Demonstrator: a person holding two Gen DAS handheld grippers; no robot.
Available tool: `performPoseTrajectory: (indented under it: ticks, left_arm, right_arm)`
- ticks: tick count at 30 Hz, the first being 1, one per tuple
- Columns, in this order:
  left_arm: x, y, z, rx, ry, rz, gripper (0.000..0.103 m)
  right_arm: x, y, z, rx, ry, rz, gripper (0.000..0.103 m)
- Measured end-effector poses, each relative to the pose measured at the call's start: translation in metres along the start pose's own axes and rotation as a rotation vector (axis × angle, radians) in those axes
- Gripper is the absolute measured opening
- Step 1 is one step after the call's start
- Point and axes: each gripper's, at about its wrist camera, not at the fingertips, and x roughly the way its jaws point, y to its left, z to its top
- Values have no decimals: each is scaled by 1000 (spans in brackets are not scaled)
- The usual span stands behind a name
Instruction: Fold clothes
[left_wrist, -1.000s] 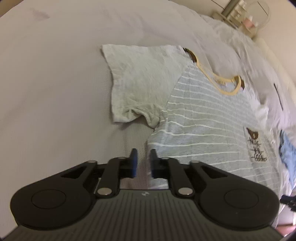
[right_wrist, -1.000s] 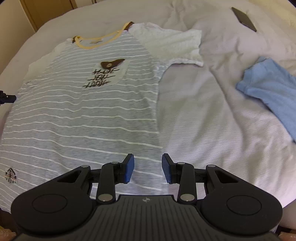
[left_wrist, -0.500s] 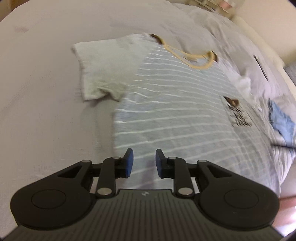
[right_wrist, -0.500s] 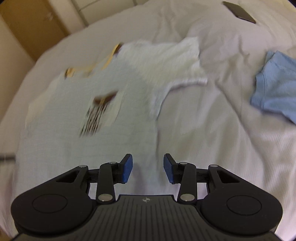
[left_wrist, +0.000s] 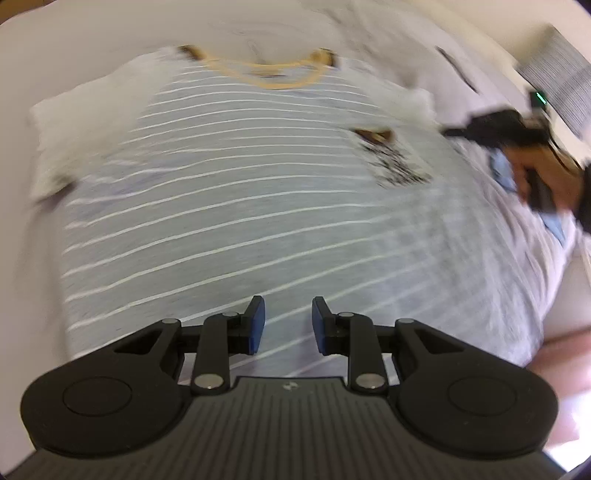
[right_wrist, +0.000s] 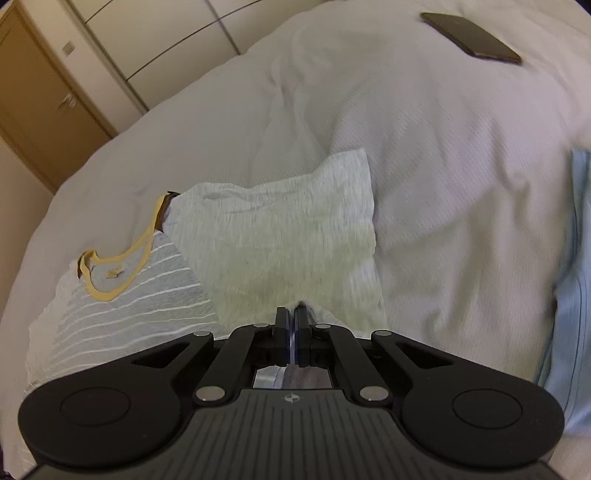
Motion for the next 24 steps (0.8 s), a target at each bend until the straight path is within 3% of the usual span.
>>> performPoseTrajectory:
  ticks: [3,8,11,14,16,22,24]
  left_arm:
    - [10,-26,5,80,14,-40,23]
    - [27,-70,1,218,62,-86,27]
    - [28,-81,-18,258,106,-105,27]
    - [28,-92,-36,299,149,-123,27]
    - [29,-99,-49,326,178,-136,27]
    - [29,-120,-87,401,264,-172,28]
    - [21,-118,-95,381,277,-175,28]
  right_arm:
    - [-2,-4,-6,9,38,15,14]
    - [-53,-10,-52,59,29,62,33]
    - [-89,-5,-99,58,60,123,33]
    - [-116,4,-155,25,148,148,32]
    - [-129,5,-186,-10,196,105,32]
    - [-167,-4,-218,-20,204,-39,28]
    - [-180,-6,-228,-23,206,-87,29]
